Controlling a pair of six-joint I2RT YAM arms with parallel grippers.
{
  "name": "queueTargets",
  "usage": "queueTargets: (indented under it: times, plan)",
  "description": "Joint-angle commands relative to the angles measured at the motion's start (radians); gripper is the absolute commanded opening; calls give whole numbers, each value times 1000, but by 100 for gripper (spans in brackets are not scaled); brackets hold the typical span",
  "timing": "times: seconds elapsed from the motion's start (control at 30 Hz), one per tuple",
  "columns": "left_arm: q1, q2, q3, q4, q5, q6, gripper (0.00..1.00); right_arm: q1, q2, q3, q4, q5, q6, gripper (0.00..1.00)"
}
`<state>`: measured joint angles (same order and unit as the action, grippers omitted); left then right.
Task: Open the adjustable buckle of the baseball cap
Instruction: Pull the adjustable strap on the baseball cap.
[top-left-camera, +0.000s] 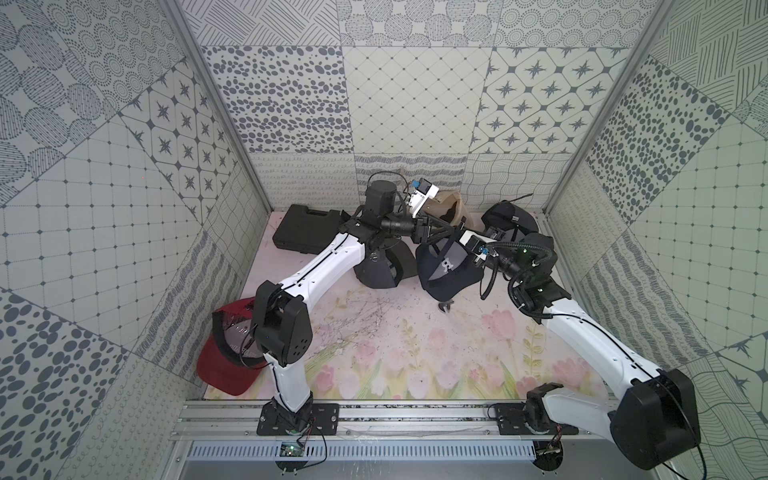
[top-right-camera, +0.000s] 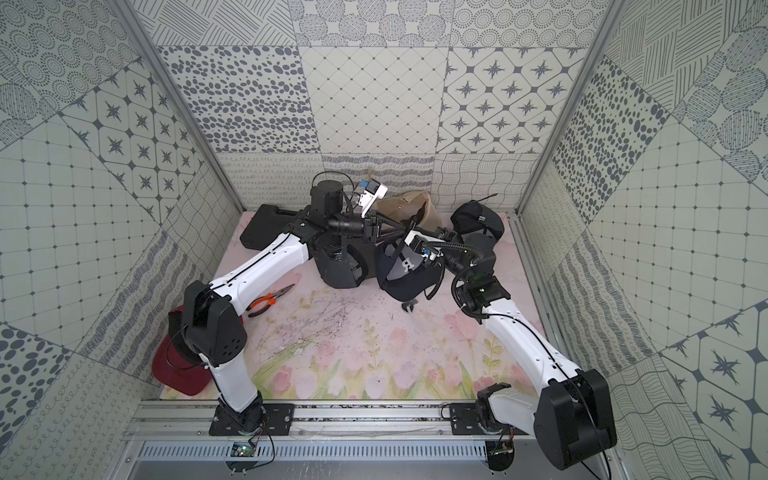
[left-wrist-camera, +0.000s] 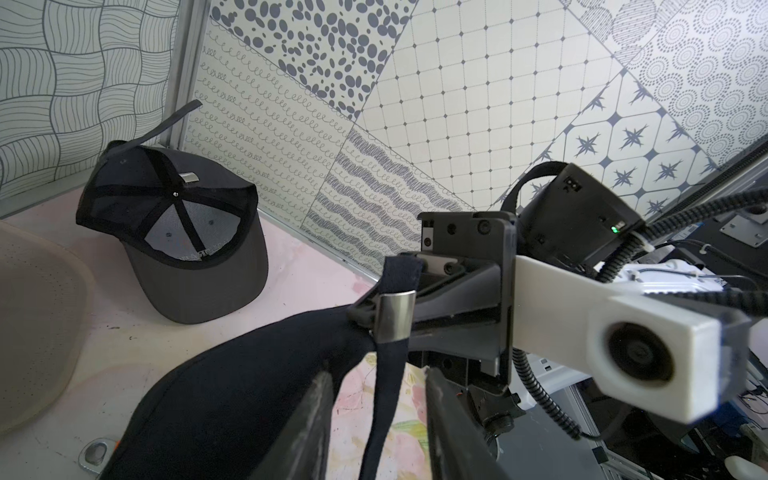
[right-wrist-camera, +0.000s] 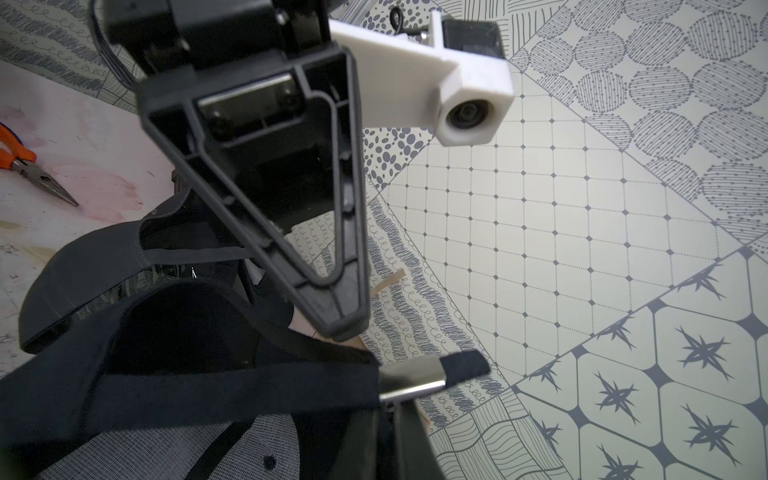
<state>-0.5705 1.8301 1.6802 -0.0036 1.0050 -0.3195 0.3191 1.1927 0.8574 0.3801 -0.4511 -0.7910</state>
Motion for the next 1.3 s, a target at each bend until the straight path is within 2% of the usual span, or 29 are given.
queueTargets:
  times: [0.0, 0.1, 0.33, 0.47, 0.6, 0.73, 0.97, 1.27]
  plan:
    - [-8, 21, 27, 50, 50, -26, 35, -7, -5, 27, 80, -22, 48, 0]
    - [-14, 29, 42, 27, 48, -12, 32, -8, -5, 27, 88, -33, 62, 0]
    - [-23, 50, 59, 42, 81, -34, 33, -8, -5, 16, 106, -38, 78, 0]
    - [-34, 60, 75, 16, 85, -17, 29, -8, -5, 13, 117, -36, 84, 0]
    - [-41, 72, 90, 3, 92, -8, 20, -8, -4, 9, 131, -28, 97, 0]
    - [-43, 75, 91, 2, 101, 0, 0, -9, -1, 8, 139, -10, 110, 0]
    - [-43, 81, 93, 3, 113, 3, 0, -8, 3, 14, 154, 8, 129, 0]
    - [-44, 78, 77, -2, 129, 22, 0, -8, 10, 43, 157, 100, 180, 0]
